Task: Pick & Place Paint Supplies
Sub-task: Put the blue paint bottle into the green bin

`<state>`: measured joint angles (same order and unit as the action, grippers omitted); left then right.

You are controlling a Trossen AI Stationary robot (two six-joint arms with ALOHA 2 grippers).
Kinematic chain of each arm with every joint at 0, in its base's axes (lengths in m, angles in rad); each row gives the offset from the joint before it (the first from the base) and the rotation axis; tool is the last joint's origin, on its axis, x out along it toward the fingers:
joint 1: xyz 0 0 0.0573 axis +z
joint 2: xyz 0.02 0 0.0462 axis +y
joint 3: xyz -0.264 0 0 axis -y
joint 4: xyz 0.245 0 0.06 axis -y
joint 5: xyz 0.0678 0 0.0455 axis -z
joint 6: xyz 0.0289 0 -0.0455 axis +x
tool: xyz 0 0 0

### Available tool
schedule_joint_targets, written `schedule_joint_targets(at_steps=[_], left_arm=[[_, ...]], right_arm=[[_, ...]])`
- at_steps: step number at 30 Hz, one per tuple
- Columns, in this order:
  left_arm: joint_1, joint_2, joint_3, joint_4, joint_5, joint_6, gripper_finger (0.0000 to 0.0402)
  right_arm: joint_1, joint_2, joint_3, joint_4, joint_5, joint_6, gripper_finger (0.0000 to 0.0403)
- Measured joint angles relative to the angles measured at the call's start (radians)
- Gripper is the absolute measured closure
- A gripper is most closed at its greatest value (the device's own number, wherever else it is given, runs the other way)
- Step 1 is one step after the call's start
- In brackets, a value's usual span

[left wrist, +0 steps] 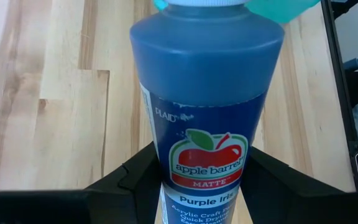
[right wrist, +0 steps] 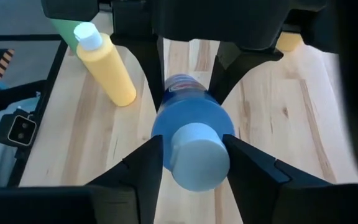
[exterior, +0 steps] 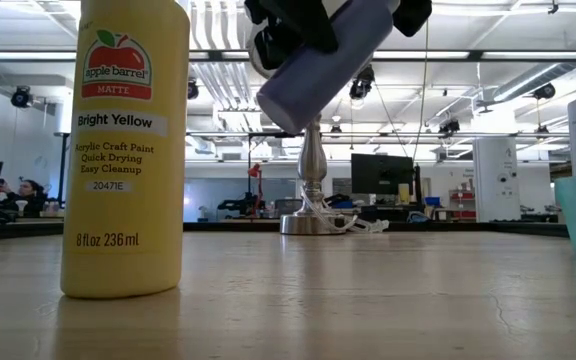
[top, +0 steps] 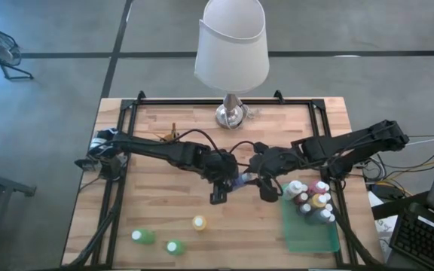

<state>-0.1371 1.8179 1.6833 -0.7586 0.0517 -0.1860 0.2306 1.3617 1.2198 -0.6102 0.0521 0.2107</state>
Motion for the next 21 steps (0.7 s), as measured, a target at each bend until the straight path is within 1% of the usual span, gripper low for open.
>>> schedule_joint_targets(at_steps=[5,9,12,17,21], left_arm=[[0.000,0.000,0.000,0.002,0.000,0.000,0.0213],[0.000,0.000,0.000,0.004,0.000,0.000,0.0213],[0.000,0.000,0.000,0.005,0.000,0.000,0.0213],[0.000,-0.001,0.000,0.003,-0.001,0.000,0.0213],[0.000,-0.001,0.000,0.001,-0.002,0.000,0.0213]], right_arm=[[0.000,0.004,0.000,0.004,0.000,-0.008,0.0224],[-0.005,0.004,0.000,0.008,0.001,-0.009,0.0224],[-0.005,0.004,0.000,0.008,0.003,-0.009,0.0242],[-0.008,0.004,0.000,0.008,0.003,-0.017,0.0288],[-0.010,0.004,-0.001,0.008,0.002,-0.027,0.0289]])
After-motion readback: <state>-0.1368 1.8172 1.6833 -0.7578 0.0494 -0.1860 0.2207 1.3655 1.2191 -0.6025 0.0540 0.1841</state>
